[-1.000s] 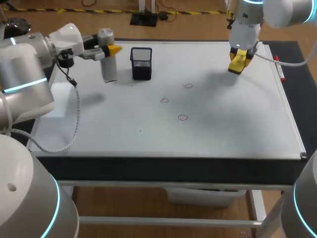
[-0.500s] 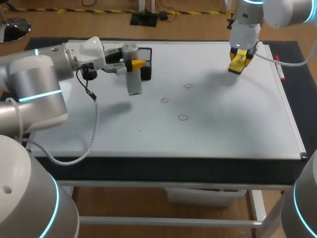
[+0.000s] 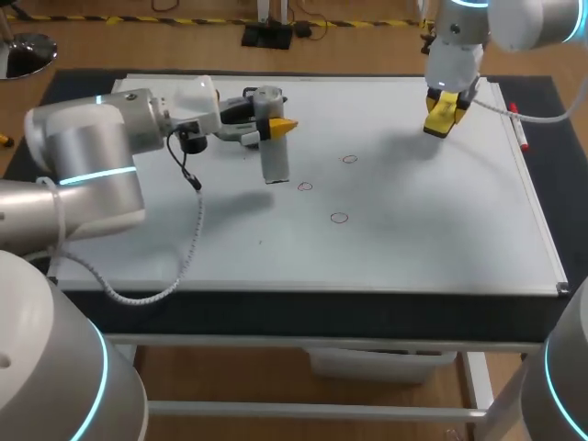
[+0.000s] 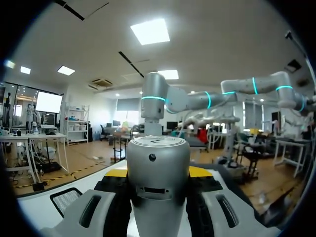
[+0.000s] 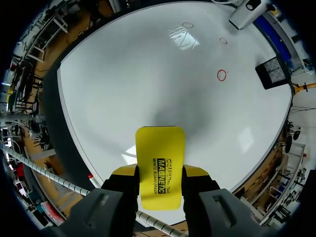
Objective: Pick up the inspection probe, press it on each red-marked spot on the whiteboard one by one, put down the probe, pick up the eraser, and wipe off all the red marks.
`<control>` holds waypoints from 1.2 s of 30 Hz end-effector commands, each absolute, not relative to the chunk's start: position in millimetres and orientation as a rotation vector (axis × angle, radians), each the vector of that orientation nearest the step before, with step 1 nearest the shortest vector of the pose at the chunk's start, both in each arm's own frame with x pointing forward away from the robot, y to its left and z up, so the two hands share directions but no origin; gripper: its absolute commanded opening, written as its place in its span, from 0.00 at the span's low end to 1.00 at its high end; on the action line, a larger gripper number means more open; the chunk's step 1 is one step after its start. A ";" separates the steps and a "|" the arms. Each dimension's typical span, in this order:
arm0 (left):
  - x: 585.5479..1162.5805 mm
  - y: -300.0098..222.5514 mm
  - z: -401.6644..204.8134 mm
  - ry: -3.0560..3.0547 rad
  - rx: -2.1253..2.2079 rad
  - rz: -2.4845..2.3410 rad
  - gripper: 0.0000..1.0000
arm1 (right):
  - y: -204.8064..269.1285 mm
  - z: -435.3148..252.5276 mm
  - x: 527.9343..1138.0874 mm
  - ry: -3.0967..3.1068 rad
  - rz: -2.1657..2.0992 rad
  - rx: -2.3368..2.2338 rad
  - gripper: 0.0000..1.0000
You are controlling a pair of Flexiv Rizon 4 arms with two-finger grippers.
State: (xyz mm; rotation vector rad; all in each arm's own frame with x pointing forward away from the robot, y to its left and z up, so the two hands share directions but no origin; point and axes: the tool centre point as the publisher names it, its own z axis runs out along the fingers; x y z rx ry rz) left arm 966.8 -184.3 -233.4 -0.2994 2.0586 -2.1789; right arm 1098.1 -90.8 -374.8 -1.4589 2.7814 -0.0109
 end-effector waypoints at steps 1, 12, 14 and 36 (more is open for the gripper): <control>980.2 -197.7 -242.4 2.069 -0.260 -2.219 0.00 | -91.6 -372.7 1098.1 2.783 -0.014 -1.463 0.00; 981.7 -213.6 -247.4 2.089 -0.230 -2.268 0.00 | -91.6 -372.7 1098.1 2.783 -0.014 -1.463 0.00; 981.2 -216.2 -250.6 2.095 -0.224 -2.284 0.00 | -91.6 -372.7 1098.1 2.783 -0.014 -1.463 0.00; 987.2 -233.3 -265.9 2.158 -0.141 -2.303 0.00 | -91.6 -372.7 1098.1 2.783 -0.014 -1.463 0.00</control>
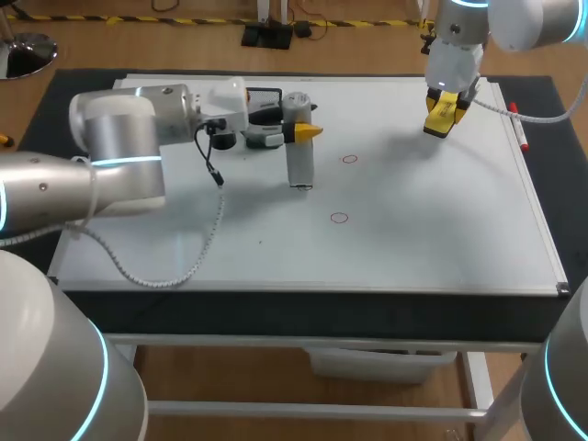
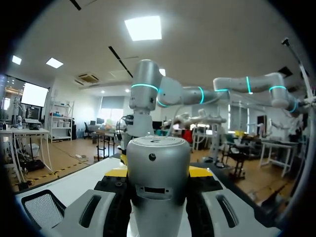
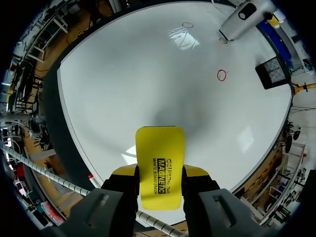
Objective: Pick up the inspection probe, press it on each red-marked spot on the whiteboard one by one, put down the probe, pick up the eraser, and wipe off all the red marks.
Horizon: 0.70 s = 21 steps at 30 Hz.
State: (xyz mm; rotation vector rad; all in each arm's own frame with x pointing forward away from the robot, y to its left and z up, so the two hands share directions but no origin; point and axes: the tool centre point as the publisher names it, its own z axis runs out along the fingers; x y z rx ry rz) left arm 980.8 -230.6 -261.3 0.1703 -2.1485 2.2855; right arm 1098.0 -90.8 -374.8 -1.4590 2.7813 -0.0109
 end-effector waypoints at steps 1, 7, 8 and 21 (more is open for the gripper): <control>987.3 -233.6 -267.0 -2.132 0.135 2.277 0.00 | -91.6 -372.7 1098.1 2.783 -0.014 -1.463 0.00; 987.6 -236.8 -272.3 -2.123 0.113 2.266 0.00 | -91.6 -372.7 1098.1 2.783 -0.014 -1.463 0.00; 987.5 -237.3 -272.8 -2.122 0.112 2.264 0.00 | -91.6 -372.7 1098.1 2.783 -0.014 -1.463 0.00; 985.1 -238.5 -276.8 -2.131 0.098 2.249 0.00 | -91.6 -372.7 1098.1 2.783 -0.014 -1.463 0.00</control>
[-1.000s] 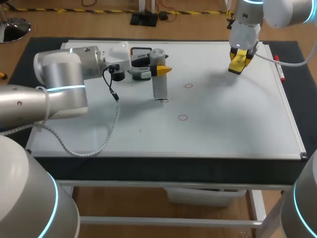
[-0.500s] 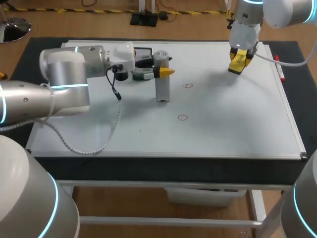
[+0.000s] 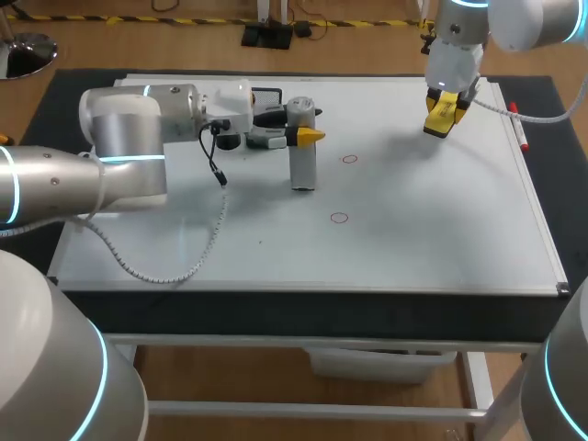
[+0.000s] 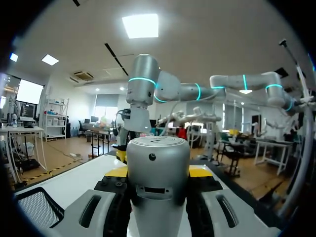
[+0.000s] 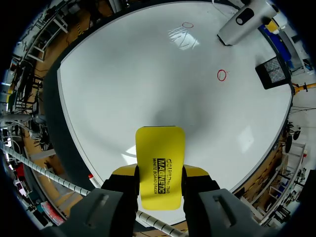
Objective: Pick up the inspection probe, press it on each red-marked spot on the whiteboard one by one, put down the probe, pick up the eraser, and wipe off all the red marks.
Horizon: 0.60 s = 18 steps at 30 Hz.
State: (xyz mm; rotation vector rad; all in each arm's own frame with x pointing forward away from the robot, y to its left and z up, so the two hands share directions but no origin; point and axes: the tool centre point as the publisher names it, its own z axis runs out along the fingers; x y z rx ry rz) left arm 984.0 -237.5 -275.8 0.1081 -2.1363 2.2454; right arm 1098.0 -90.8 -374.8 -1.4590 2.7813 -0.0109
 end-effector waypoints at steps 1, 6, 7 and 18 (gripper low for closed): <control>985.0 -238.5 -277.0 -2.131 0.097 2.248 0.00 | -91.6 -372.7 1098.1 2.783 -0.014 -1.463 0.00; 984.3 -238.8 -280.1 -2.130 0.100 2.243 0.00 | -91.6 -372.7 1098.1 2.783 -0.014 -1.463 0.00; 983.8 -239.4 -280.9 -2.131 0.100 2.236 0.00 | -91.6 -372.7 1098.1 2.783 -0.014 -1.463 0.00; 982.1 -238.2 -281.4 -2.136 0.111 2.244 0.00 | -91.6 -372.7 1098.1 2.783 -0.014 -1.463 0.00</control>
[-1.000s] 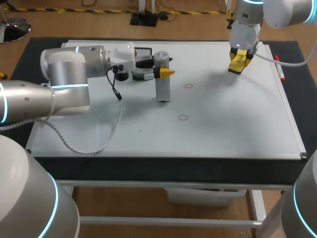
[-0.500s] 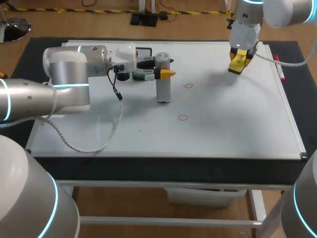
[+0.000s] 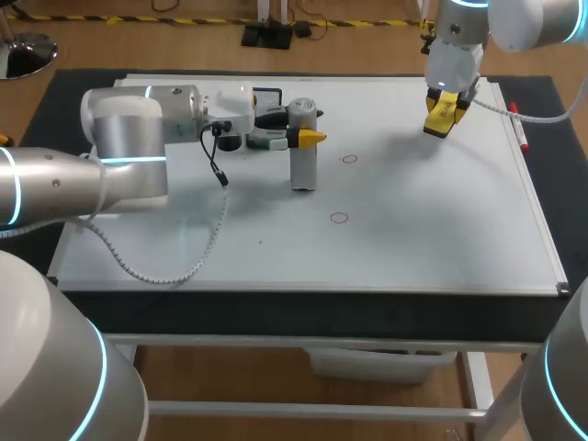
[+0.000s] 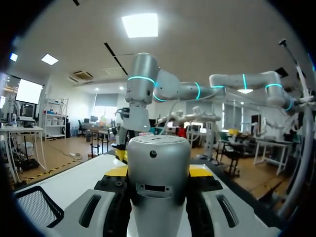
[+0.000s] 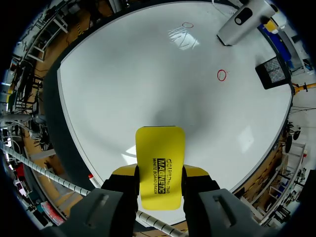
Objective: Pick up the inspection probe, press it on each red-marked spot on the whiteboard one by one, put down the probe, pick up the eraser, and wipe off all the red marks.
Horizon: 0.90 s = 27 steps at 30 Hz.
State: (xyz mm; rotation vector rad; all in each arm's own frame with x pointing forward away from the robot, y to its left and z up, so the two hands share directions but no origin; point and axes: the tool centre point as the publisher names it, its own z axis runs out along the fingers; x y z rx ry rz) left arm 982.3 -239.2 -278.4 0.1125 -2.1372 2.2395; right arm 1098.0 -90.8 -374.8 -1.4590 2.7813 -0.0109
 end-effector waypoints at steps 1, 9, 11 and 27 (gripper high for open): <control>982.2 -238.1 -281.2 -2.137 0.111 2.244 0.00 | -91.6 -372.7 1098.1 2.783 -0.014 -1.463 0.00; 981.2 -237.5 -271.7 -2.146 0.096 2.252 0.00 | -91.6 -372.7 1098.1 2.783 -0.014 -1.463 0.00; 980.5 -235.0 -267.5 -2.153 0.089 2.258 0.00 | -91.6 -372.7 1098.1 2.783 -0.014 -1.463 0.00; 975.2 -171.2 -253.4 -2.279 0.245 2.321 0.00 | -91.6 -372.7 1098.1 2.783 -0.014 -1.463 0.00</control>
